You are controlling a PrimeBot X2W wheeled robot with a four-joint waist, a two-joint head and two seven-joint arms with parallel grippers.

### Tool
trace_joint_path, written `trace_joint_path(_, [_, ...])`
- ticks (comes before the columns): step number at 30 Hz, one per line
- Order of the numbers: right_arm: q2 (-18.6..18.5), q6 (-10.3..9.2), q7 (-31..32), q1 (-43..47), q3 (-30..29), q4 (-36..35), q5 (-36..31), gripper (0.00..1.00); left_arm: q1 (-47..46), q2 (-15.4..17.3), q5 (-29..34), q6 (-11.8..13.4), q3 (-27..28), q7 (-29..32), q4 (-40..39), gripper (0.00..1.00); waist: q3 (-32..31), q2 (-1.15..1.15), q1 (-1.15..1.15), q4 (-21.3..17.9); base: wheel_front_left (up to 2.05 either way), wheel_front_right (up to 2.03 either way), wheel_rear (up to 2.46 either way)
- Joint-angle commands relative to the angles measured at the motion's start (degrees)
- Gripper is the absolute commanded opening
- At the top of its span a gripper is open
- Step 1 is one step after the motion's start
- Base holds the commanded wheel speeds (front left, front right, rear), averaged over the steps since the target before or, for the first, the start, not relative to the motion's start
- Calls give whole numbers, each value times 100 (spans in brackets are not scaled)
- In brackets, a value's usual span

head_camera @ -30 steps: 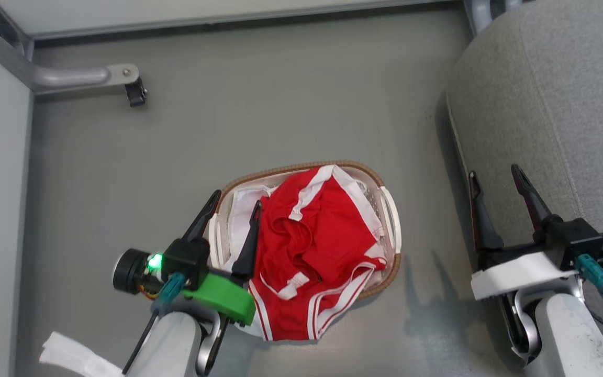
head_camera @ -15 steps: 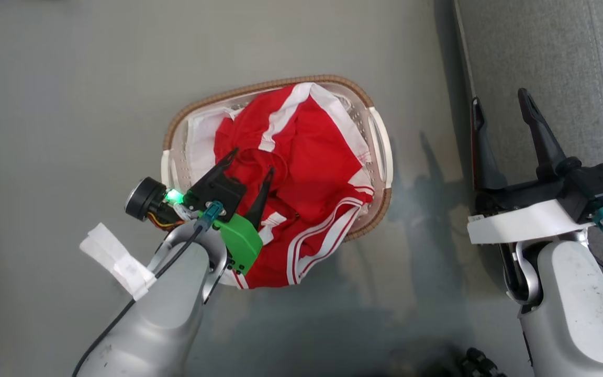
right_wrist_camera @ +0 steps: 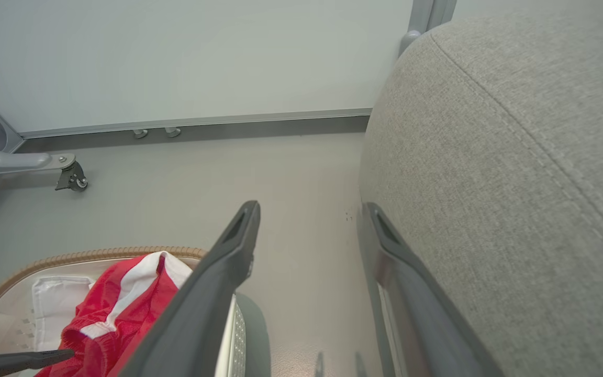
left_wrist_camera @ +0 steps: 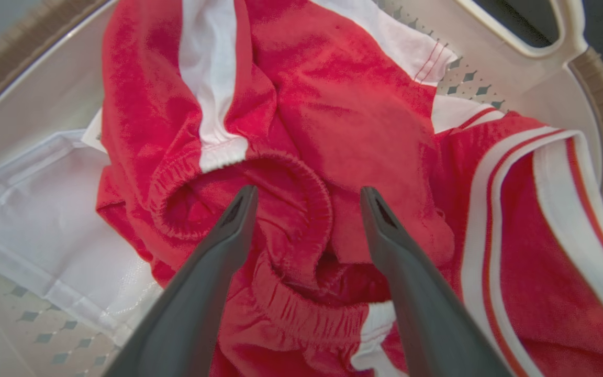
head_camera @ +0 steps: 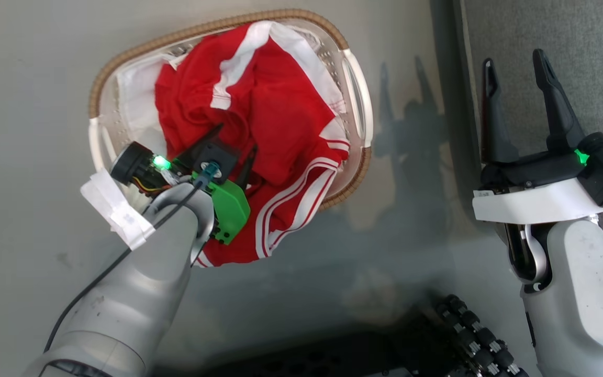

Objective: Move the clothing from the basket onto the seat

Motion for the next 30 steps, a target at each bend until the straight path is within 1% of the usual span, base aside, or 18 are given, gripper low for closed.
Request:
trace_joint_path(1, [-16,-2,-26,-91,12,-39,55,100,-156,37,-60,-14,44,-6,94,100,299,0,-1,-220,0,0,0])
trace_joint_path(8, [-17,-2,-26,-143,79,-77,171,100,-475,67,-270,24,218,-6,306,100,448,0,-1,-314,0,0,0])
trace_joint_path(16, [-17,-2,-26,-145,125,-113,261,100,-766,109,-420,257,405,-6,525,100,531,0,-1,-404,0,0,0])
trace_joint_path(17, [-17,-2,-26,-141,135,-117,272,100,-783,107,-445,282,418,-6,582,98,535,0,-1,-413,0,0,0])
trace_joint_path(18, [-17,-2,-26,-135,146,-121,278,100,-797,104,-463,287,421,-6,631,88,535,0,-1,-420,0,0,0])
trace_joint_path(19, [-17,-2,-26,-130,157,-121,280,100,-821,100,-466,284,421,-6,677,43,533,0,-1,-429,0,0,0])
trace_joint_path(20, [-17,-2,-26,-127,167,-118,284,100,-838,99,-473,281,419,-6,700,39,528,0,-1,-435,0,0,0])
trace_joint_path(21, [-17,-2,-26,-124,180,-113,293,100,-855,97,-492,297,425,-6,704,19,519,0,-1,-441,0,0,0])
trace_joint_path(22, [-17,-2,-26,-123,189,-110,299,100,-861,94,-513,306,437,-6,685,7,510,0,-1,-443,0,0,0])
trace_joint_path(23, [-17,-2,-26,-116,194,-102,298,100,-852,90,-541,309,455,-6,646,0,494,0,-1,-440,0,0,0])
trace_joint_path(26, [-18,-2,-26,-88,187,-75,267,100,-755,73,-601,326,506,-6,461,0,414,0,-1,-406,0,0,0])
trace_joint_path(30, [-18,-2,-26,-55,150,-27,207,100,-518,74,-642,257,520,-6,217,0,244,0,-1,-323,0,0,0])
